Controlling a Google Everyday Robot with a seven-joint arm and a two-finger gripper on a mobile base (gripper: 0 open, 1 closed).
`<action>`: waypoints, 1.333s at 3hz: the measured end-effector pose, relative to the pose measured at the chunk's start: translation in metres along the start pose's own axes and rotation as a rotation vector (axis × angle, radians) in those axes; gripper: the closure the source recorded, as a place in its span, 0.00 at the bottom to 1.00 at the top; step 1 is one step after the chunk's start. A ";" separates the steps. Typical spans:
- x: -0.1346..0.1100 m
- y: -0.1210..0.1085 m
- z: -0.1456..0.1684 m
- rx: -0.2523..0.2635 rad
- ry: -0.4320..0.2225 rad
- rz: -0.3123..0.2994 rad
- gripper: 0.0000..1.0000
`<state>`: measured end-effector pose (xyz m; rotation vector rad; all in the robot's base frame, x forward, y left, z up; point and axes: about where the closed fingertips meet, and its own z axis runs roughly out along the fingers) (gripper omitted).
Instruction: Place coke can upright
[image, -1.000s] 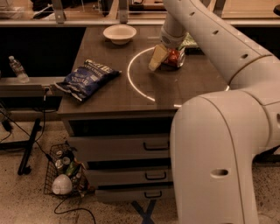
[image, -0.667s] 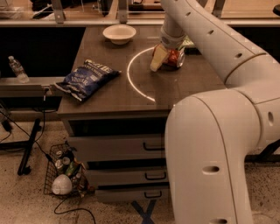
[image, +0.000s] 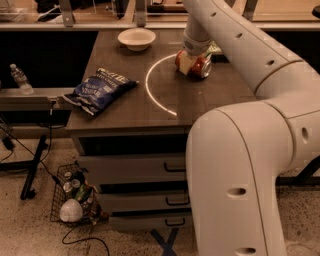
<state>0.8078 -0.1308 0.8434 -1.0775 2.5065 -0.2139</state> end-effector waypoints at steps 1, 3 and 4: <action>0.000 0.000 -0.001 0.000 0.000 0.000 0.87; -0.030 0.033 -0.079 -0.076 -0.231 -0.098 1.00; -0.042 0.054 -0.110 -0.159 -0.421 -0.129 1.00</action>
Offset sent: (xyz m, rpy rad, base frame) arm -0.0568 0.0591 0.0954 0.1739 -0.1198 0.2094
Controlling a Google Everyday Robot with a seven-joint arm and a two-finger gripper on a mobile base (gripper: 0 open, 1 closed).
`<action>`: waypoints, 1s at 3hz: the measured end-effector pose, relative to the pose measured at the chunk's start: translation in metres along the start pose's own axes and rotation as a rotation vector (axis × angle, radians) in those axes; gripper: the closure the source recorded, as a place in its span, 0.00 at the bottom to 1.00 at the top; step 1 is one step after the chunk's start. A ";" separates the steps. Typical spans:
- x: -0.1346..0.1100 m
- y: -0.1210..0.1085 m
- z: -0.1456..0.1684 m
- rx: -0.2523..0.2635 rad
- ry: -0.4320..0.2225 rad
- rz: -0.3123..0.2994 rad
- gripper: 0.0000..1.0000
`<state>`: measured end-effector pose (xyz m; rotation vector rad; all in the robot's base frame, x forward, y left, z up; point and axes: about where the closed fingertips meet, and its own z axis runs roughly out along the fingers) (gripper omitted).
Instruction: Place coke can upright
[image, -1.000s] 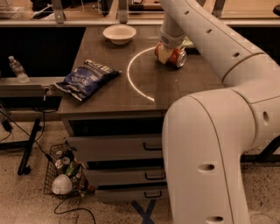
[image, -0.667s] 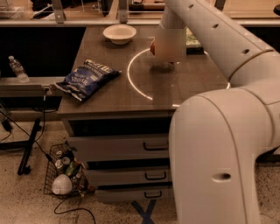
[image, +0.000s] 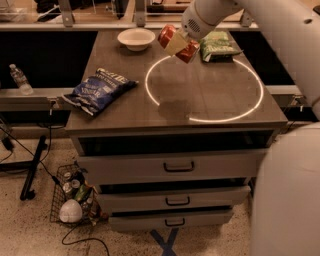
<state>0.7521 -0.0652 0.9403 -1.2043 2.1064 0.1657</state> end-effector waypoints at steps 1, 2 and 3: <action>-0.018 0.016 -0.011 -0.097 -0.225 0.003 1.00; -0.027 0.025 -0.016 -0.175 -0.416 -0.006 1.00; -0.023 0.032 -0.018 -0.235 -0.630 -0.019 1.00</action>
Offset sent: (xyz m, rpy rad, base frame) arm -0.0355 0.0271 0.0370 0.6232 -0.2133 0.3562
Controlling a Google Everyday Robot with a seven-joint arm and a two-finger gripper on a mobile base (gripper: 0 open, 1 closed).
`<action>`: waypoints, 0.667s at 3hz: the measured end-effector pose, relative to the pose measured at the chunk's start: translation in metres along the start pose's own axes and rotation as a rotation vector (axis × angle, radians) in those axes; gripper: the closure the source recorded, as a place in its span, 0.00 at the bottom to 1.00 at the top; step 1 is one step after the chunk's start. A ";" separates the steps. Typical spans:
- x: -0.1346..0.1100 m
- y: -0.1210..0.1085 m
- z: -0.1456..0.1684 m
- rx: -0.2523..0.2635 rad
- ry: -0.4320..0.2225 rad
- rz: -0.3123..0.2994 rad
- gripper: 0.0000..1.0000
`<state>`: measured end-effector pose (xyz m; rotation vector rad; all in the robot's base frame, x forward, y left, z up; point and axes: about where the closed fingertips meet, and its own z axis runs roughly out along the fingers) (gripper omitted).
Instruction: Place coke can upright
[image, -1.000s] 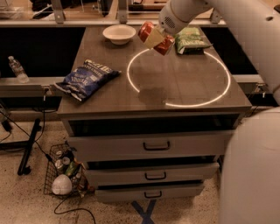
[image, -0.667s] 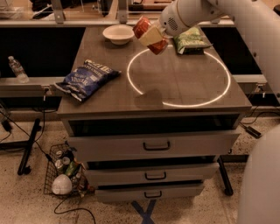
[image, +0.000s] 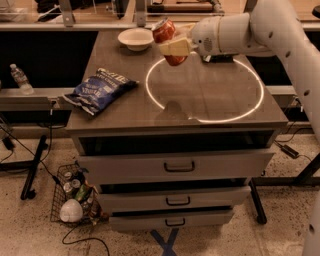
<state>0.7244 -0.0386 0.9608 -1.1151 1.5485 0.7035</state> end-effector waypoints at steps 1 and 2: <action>0.011 0.008 -0.001 -0.021 -0.070 -0.031 1.00; 0.009 0.009 0.001 -0.025 -0.068 -0.037 1.00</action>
Offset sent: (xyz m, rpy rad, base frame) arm -0.0063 -0.0013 -0.0094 0.0420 -0.0384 0.0287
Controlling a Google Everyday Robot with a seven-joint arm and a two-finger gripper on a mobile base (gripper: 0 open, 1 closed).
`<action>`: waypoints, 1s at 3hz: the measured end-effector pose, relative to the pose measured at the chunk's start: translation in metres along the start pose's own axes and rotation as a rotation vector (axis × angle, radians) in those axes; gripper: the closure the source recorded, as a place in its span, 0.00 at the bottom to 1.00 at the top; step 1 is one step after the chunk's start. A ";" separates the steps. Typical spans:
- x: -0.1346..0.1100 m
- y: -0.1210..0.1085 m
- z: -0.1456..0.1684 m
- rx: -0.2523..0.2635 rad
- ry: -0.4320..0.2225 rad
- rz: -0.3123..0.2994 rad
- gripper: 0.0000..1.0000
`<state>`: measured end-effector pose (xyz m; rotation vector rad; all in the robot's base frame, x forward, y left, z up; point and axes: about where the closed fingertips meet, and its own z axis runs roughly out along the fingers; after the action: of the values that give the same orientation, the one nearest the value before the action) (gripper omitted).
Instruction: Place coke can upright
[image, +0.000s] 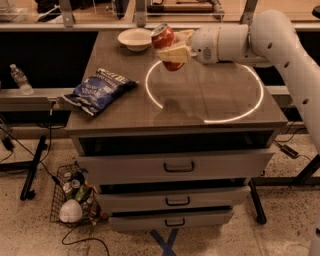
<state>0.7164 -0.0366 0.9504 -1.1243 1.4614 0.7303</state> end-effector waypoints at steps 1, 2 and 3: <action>0.000 0.000 0.000 0.000 0.001 0.001 1.00; 0.015 -0.013 -0.002 0.082 -0.055 0.002 1.00; 0.033 -0.021 -0.007 0.136 -0.093 0.015 1.00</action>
Offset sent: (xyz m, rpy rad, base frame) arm 0.0300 -0.0335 -0.0201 0.1285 -0.1085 -0.1874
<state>0.7346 -0.0580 0.9229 -0.9640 1.4206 0.6743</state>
